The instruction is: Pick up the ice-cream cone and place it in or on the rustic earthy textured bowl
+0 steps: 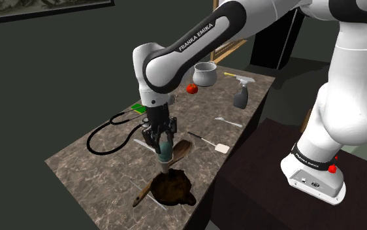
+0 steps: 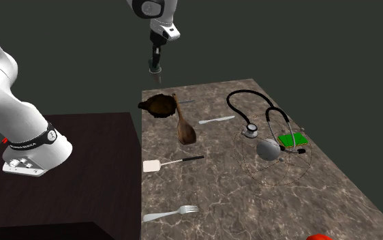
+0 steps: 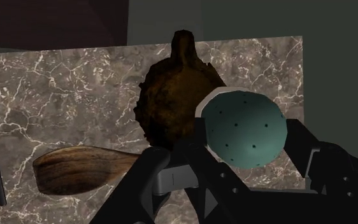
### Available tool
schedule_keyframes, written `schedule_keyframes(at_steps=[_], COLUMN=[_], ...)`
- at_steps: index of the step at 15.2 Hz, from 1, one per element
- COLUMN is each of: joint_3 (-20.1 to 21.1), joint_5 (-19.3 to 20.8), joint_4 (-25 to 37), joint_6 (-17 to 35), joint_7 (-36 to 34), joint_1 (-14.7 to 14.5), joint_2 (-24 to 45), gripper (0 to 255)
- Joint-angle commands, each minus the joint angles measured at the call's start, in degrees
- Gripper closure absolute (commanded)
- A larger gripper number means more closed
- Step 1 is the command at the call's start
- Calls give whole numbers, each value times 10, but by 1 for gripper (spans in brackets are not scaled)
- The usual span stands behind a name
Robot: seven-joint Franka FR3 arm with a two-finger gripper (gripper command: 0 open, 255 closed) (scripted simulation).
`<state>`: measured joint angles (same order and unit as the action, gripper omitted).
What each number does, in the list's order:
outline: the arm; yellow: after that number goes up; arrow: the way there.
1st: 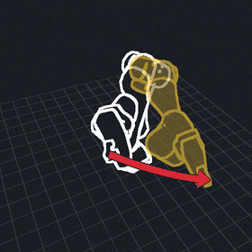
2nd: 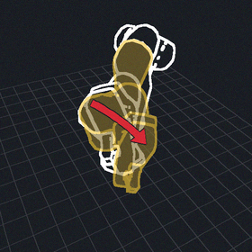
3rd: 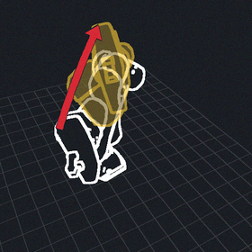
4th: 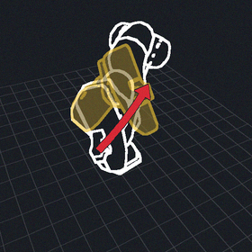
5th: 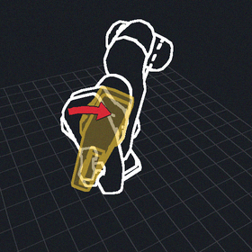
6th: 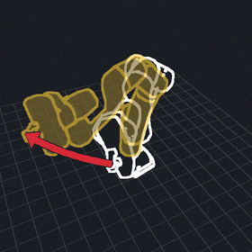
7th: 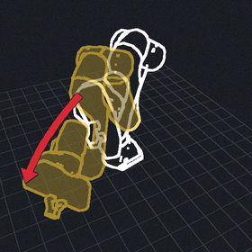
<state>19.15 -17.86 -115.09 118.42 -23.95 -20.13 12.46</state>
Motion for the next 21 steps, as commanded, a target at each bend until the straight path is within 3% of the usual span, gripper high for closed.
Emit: schedule_keyframes(at_steps=[1,21], joint_3=[11,5], joint_5=[-4,5], joint_4=[-5,-39], joint_6=[8,138], joint_7=[-23,3], joint_1=[-15,-27], joint_2=[-5,96], gripper=[255,255])
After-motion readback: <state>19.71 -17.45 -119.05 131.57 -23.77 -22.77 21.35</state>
